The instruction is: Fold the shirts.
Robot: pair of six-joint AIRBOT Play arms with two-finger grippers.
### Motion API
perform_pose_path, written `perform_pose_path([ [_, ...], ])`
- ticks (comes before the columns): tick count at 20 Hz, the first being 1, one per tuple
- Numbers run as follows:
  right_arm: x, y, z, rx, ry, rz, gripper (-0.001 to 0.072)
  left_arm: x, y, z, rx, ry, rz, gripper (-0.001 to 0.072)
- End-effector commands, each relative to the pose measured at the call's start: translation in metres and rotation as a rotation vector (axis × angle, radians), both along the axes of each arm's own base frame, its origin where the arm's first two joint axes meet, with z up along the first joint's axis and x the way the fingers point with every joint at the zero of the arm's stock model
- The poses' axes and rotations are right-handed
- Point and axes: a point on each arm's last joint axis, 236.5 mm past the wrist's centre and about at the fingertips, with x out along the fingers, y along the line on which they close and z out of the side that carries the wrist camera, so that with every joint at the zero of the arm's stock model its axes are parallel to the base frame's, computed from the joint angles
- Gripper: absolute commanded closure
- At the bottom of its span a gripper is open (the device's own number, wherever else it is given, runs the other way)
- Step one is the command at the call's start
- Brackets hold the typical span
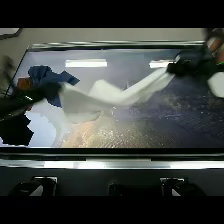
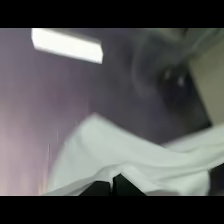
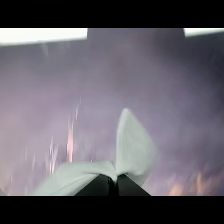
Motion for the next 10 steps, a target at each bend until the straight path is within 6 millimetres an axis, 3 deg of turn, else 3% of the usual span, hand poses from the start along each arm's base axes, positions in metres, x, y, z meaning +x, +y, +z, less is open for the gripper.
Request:
perform_pose_path([
  [1,-0.122,-0.038,0.218,-0.042,-0.608,-0.065,0.0667,-0.113,0.046,0.231,0.117,-0.596,0.19,0.0679],
  [2,-0.16,-0.046,0.244,-0.023,-0.684,-0.074,0.0667,-0.141,0.057,0.259,0.122,-0.656,0.255,0.0679],
  [3,-0.19,-0.052,0.257,-0.004,-0.725,-0.081,0.0667,-0.163,0.062,0.273,0.095,-0.676,0.292,0.0679],
  [5,-0.225,-0.062,0.26,0.024,-0.74,-0.096,0.0667,-0.181,0.058,0.272,0.052,-0.65,0.286,0.0679],
  [7,-0.234,-0.067,0.253,0.054,-0.71,-0.111,0.0667,-0.182,0.057,0.27,0.038,-0.633,0.278,0.0679],
  [10,-0.213,-0.068,0.228,0.062,-0.599,-0.129,0.0667,-0.163,0.065,0.268,0.04,-0.619,0.303,0.0679],
])
